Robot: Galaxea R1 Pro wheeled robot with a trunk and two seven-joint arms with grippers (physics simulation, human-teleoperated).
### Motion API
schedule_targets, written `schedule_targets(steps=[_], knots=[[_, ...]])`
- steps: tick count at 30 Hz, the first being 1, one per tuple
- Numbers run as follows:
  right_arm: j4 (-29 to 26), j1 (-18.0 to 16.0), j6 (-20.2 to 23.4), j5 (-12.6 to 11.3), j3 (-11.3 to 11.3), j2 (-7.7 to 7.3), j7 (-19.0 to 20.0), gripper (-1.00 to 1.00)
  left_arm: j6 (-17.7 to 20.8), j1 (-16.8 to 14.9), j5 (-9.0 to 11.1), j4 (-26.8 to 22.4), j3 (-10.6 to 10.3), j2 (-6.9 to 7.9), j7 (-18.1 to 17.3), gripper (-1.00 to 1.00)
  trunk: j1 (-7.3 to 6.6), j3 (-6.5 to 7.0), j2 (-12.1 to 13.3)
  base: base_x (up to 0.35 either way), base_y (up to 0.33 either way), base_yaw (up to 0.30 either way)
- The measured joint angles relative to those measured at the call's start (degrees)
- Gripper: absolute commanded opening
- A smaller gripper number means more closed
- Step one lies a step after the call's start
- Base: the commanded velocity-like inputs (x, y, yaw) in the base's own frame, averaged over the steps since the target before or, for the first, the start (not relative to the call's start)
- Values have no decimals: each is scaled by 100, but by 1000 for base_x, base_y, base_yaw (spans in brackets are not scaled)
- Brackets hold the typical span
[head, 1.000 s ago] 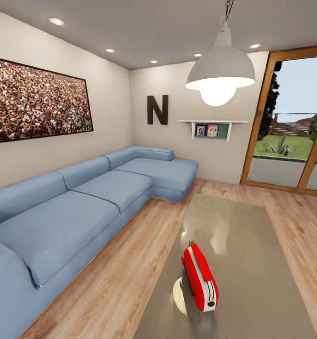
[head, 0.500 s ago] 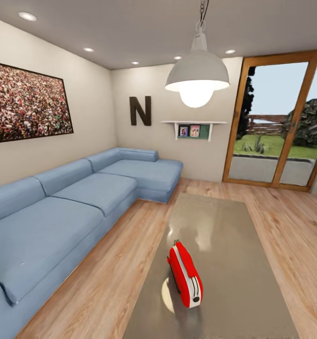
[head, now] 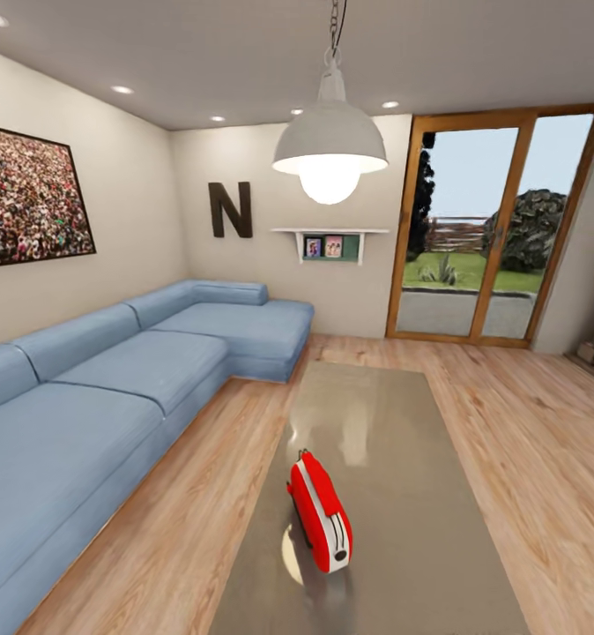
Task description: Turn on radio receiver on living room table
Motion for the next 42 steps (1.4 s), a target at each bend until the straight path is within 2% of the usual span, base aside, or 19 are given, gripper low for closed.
schedule_targets(steps=[9,31,42], knots=[[-1,1,7,25,32,-4,48,100,-1,0,0,0,-3,0,0,100,0,-10,0,0,0,-71],[1,0,7,33,42,-9,88,100,0,0,-17,0,-1,-9,9,100,0,-165,0,0,0,-170],[1,1,18,24,32,-9,62,100,2,0,-18,-3,0,-9,9,100,0,-186,0,0,0,-28]])
